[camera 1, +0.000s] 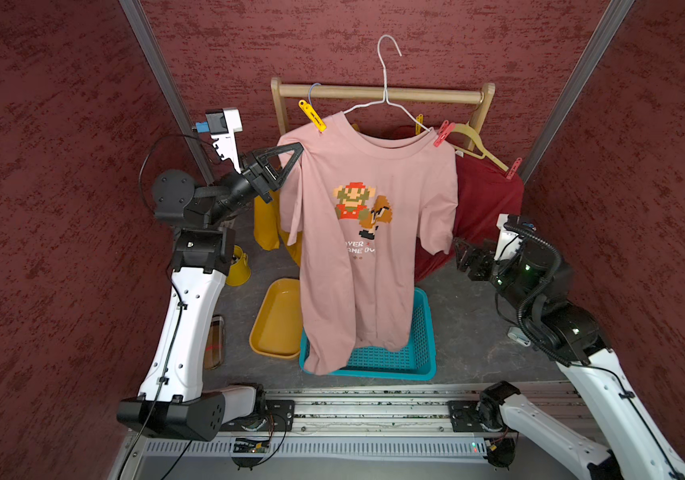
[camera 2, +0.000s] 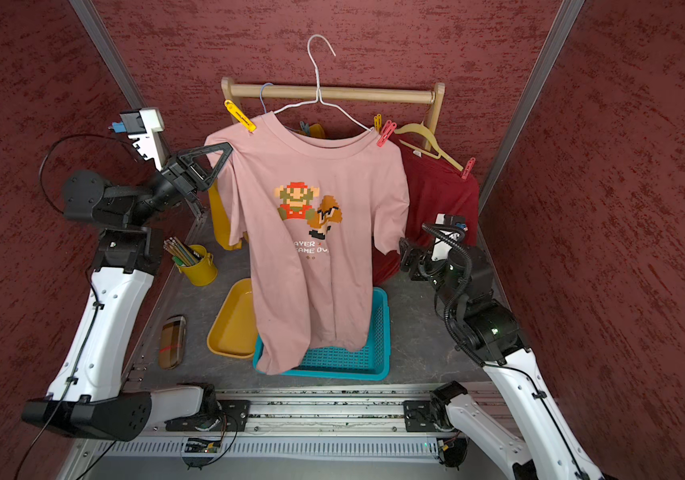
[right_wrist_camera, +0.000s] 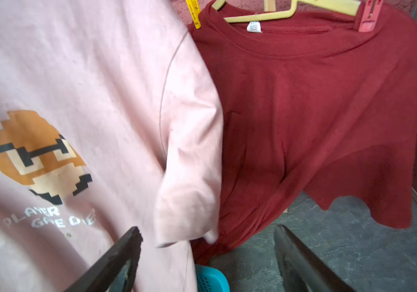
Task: Remove the clothespins securing t-shirts to the hanger
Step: Pick up the hanger from the clothes rail.
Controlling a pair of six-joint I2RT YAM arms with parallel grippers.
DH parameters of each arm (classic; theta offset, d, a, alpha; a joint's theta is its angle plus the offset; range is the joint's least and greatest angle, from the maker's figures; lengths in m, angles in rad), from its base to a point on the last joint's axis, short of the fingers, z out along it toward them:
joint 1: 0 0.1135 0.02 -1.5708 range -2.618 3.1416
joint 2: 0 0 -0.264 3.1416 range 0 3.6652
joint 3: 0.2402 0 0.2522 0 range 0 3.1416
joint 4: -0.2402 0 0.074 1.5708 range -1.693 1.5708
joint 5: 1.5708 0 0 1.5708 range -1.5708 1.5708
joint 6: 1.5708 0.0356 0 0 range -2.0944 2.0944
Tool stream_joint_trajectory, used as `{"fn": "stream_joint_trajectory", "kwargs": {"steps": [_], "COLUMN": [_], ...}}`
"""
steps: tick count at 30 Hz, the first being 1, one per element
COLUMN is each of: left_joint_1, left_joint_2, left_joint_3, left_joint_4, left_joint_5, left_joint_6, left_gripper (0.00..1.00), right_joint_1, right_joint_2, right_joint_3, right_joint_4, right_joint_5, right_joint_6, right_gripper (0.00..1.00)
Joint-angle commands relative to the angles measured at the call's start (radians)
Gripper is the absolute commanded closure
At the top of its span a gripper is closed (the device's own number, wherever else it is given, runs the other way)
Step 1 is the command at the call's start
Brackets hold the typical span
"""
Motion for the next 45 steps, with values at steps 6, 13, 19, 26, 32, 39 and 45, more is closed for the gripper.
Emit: {"fn": "stream_joint_trajectory", "kwargs": {"steps": [6, 13, 19, 26, 32, 39, 45], "left_joint_1": [-0.009, 0.01, 0.018, 0.008, -0.021, -0.031, -0.041], "left_joint_2": [0.028, -0.067, -0.139, -0.204, -0.219, -0.237, -0.232], "left_joint_3": [0.132, -0.109, -0.235, -0.484, -0.622, -0.702, -0.704], "left_joint_4": [0.265, 0.417, 0.42, 0.507, 0.569, 0.51, 0.482], "left_joint_5": [0.076, 0.148, 0.215, 0.267, 0.314, 0.315, 0.326], "left_joint_6": [-0.116, -0.192, -0.19, -0.158, -0.103, 0.009, 0.039], "left_gripper": [1.0, 1.0, 1.0, 1.0, 1.0, 1.0, 1.0], "right_joint_1": [0.003, 0.004, 0.003, 0.004, 0.004, 0.005, 0.005], "right_joint_2": [-0.002, 0.011, 0.06, 0.168, 0.277, 0.281, 0.299], "right_joint_3": [0.118, 0.251, 0.442, 0.577, 0.553, 0.337, 0.257], "right_joint_4": [-0.01, -0.037, -0.063, -0.082, 0.031, 0.283, 0.338], "right_joint_5": [0.024, -0.058, -0.156, -0.282, -0.506, -0.614, -0.613], "right_joint_6": [-0.012, -0.035, -0.053, -0.072, -0.002, 0.114, 0.15], "right_gripper": [0.16, 0.15, 0.16, 0.14, 0.17, 0.19, 0.19]}}
